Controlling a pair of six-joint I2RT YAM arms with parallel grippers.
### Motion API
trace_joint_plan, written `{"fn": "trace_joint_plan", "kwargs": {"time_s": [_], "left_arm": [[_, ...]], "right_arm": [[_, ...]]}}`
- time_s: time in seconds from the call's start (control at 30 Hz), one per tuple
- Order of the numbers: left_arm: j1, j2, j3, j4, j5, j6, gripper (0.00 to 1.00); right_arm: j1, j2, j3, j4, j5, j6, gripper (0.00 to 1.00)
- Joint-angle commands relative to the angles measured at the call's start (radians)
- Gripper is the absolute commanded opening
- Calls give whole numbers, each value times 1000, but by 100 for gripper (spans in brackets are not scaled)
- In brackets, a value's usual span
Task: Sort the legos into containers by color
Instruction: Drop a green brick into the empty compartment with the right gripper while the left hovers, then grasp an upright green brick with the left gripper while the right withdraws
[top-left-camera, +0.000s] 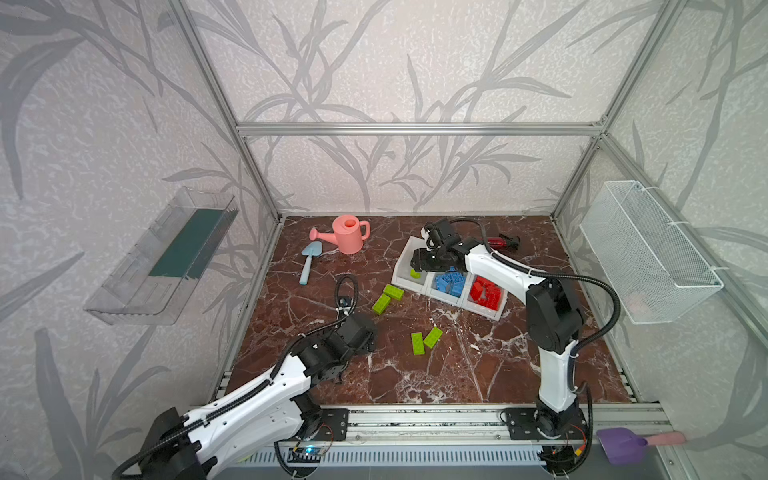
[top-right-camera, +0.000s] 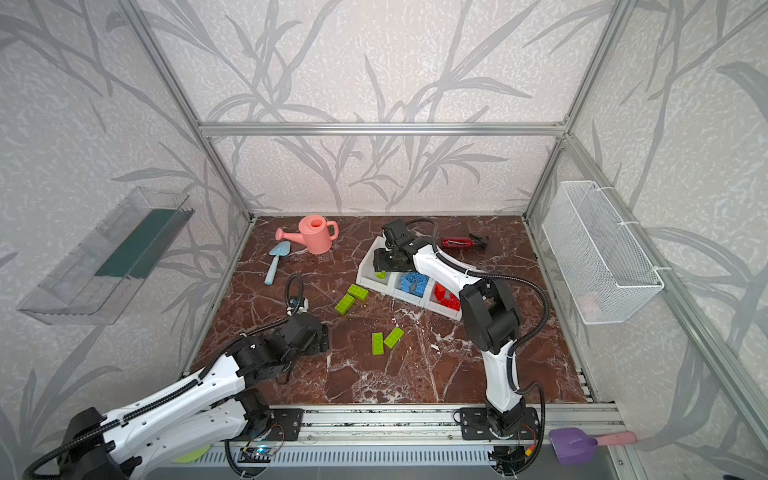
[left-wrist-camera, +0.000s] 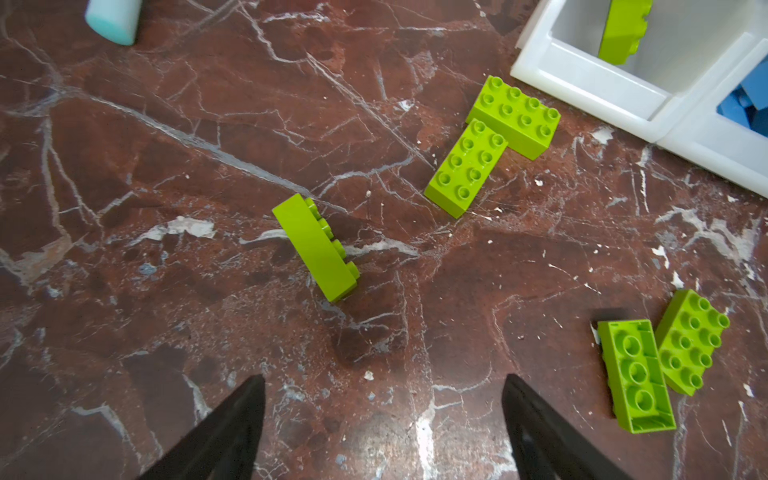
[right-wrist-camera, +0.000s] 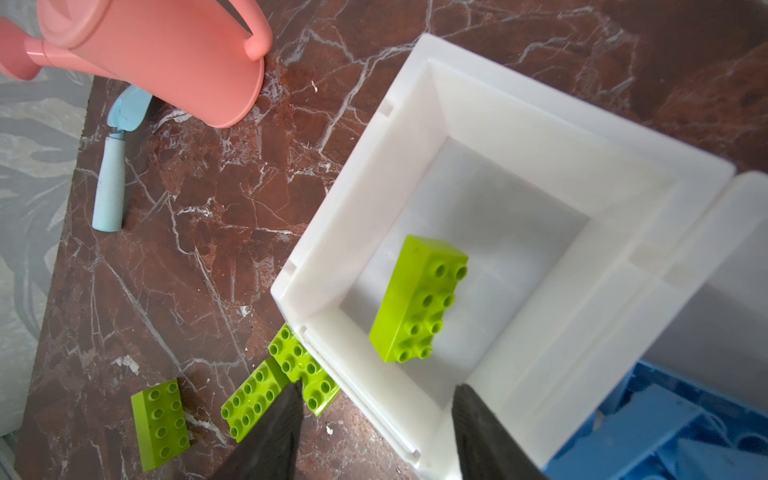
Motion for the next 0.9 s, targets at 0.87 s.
{"fn": "trace_joint_plan", "kwargs": {"time_s": [0.87], "left_arm": [[313,533,185,93,5,-129,81]], "right_arm": [[17,-917,-900,230,47,8,61]]}}
